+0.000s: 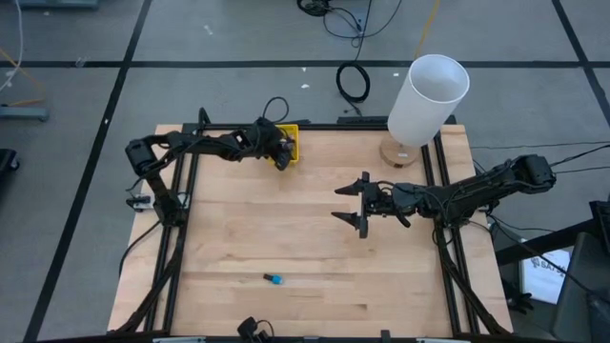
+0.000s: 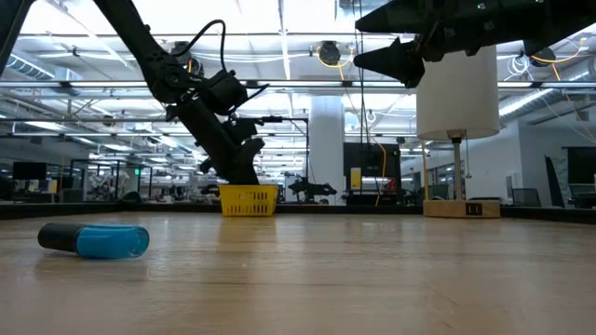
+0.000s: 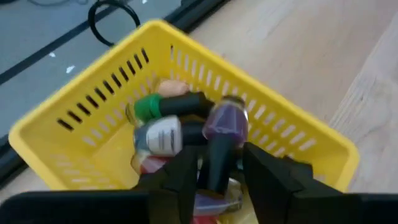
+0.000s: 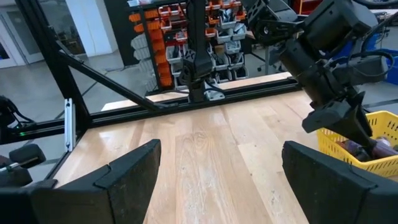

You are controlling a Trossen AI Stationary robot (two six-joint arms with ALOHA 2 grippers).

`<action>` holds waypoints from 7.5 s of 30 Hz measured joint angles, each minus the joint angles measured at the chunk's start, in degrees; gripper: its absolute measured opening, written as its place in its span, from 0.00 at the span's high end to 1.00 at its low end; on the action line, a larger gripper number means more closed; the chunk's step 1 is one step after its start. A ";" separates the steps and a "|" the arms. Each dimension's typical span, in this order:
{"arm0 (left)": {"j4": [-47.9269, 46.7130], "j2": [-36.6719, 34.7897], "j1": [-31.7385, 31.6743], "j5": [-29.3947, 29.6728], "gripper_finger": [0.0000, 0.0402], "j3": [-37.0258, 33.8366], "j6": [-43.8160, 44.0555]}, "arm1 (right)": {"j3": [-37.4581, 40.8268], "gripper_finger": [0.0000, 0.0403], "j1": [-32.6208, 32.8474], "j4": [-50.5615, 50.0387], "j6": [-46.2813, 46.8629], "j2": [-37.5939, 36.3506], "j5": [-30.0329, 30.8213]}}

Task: Pick & Place Nail Polish
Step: Put the blue nail polish bottle into the yellow bin, then return to Home Position

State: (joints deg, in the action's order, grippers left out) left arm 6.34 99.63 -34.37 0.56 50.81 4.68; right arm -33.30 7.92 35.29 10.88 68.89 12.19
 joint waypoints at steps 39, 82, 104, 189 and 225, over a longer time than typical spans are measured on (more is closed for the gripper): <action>-27.86 -10.03 67.36 4.62 0.51 -0.01 16.30 | 0.00 0.21 -0.24 0.51 0.46 0.00 0.00; -32.45 5.55 66.71 3.38 0.91 7.58 13.27 | 0.00 0.21 0.44 0.87 1.96 0.00 -0.04; 10.18 -13.68 65.05 10.19 0.91 -19.09 11.96 | 0.00 0.21 1.20 0.85 2.12 0.00 -0.22; -27.29 -19.31 -0.35 -3.72 0.36 -2.09 1.67 | -0.02 0.21 0.29 -4.38 -0.40 -2.00 -0.10; -18.76 -98.90 14.57 -19.88 0.35 -38.33 0.58 | 32.35 0.21 6.10 3.97 -14.20 -49.12 4.16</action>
State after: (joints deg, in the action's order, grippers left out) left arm -12.42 0.73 -19.80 -19.32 12.48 5.26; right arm -0.95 14.02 39.26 -3.32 19.76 16.35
